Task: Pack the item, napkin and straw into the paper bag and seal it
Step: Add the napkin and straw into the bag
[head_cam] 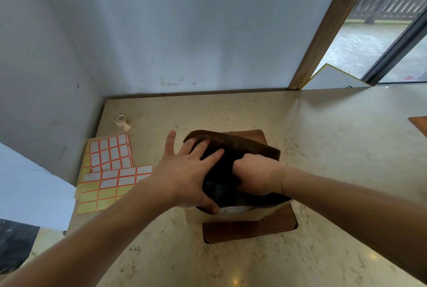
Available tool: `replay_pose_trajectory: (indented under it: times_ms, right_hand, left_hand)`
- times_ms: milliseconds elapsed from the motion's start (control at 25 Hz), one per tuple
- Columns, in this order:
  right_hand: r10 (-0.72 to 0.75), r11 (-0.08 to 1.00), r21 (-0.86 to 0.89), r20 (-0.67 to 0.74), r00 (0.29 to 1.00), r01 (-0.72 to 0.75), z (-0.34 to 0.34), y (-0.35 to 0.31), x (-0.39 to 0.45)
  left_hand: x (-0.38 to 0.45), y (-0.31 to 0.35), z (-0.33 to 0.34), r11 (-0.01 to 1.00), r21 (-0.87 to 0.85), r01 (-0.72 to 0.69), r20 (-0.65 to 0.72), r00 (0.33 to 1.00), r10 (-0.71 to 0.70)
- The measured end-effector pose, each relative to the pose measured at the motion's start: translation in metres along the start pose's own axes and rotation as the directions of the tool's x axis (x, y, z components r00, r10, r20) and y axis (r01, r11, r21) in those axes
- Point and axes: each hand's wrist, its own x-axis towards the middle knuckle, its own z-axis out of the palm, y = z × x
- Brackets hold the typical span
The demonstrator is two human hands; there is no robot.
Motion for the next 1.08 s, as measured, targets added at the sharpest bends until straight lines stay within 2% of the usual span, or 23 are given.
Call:
replay_pose_trajectory:
  times_ms: [160,240,360,560,880,1080]
  right_hand:
    - [-0.072,0.988,-0.12,0.207,0.976,0.099,-0.004,-0.007,0.01]
    - [-0.09,0.977,-0.164,0.269,0.959,0.137,0.001,-0.01,0.014]
    - [-0.113,0.966,-0.199,0.251,0.962,0.165,0.015,-0.009,0.021]
    - [-0.082,0.993,-0.064,0.178,0.981,0.095,0.031,0.003,0.028]
    - [-0.117,0.992,0.075,0.258,0.959,0.101,0.044,0.015,0.03]
    - [-0.156,0.987,0.075,0.253,0.955,0.142,0.045,0.017,0.033]
  left_hand:
    - [0.002,0.001,-0.001,1.0,0.008,-0.01,0.009,1.0,0.01]
    - [0.002,0.002,-0.001,1.0,0.011,-0.006,0.008,1.0,0.006]
    - [0.001,0.002,0.0,1.0,0.022,0.0,0.011,1.0,0.0]
    - [-0.001,-0.001,0.002,1.0,0.02,0.002,0.006,1.0,-0.002]
    - [-0.001,-0.003,0.002,1.0,0.03,-0.01,-0.002,1.0,0.01]
    - [-0.002,-0.002,0.003,0.999,0.03,-0.013,-0.016,1.0,0.013]
